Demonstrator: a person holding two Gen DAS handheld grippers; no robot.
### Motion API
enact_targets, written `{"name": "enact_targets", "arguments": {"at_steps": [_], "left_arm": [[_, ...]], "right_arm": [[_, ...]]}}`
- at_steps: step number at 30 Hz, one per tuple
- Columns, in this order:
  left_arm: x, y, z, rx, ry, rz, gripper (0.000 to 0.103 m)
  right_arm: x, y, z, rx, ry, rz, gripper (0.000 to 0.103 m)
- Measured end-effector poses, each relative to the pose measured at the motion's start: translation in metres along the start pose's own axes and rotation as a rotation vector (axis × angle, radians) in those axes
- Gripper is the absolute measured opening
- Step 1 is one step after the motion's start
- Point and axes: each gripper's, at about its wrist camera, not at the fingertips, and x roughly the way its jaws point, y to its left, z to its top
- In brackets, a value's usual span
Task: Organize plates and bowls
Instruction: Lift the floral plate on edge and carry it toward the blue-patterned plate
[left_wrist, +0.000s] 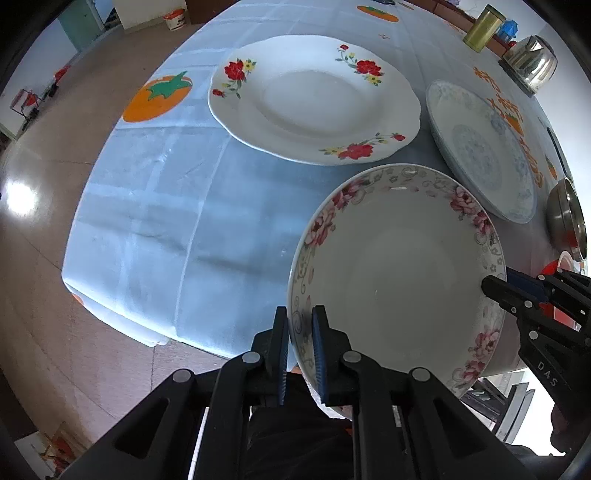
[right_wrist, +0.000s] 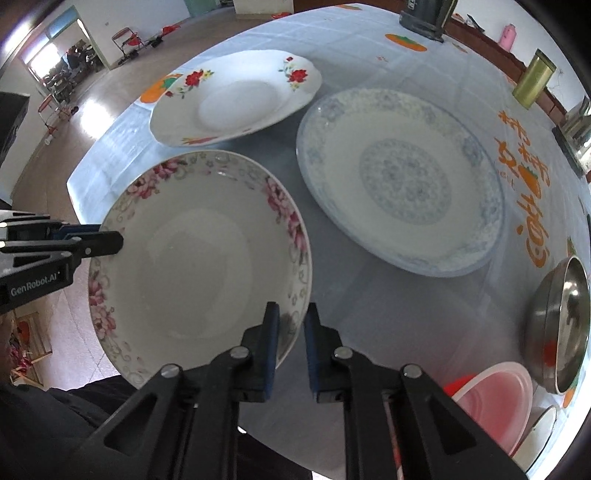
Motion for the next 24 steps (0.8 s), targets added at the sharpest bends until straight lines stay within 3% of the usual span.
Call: {"name": "enact_targets", "arguments": {"at_steps": [24], "left_arm": [[-0.031, -0.014, 0.024, 0.053, -0.105, 0.031, 0.013]], "right_arm": [[-0.039, -0.012, 0.008, 0.039, -0.077, 0.006, 0.013]]}}
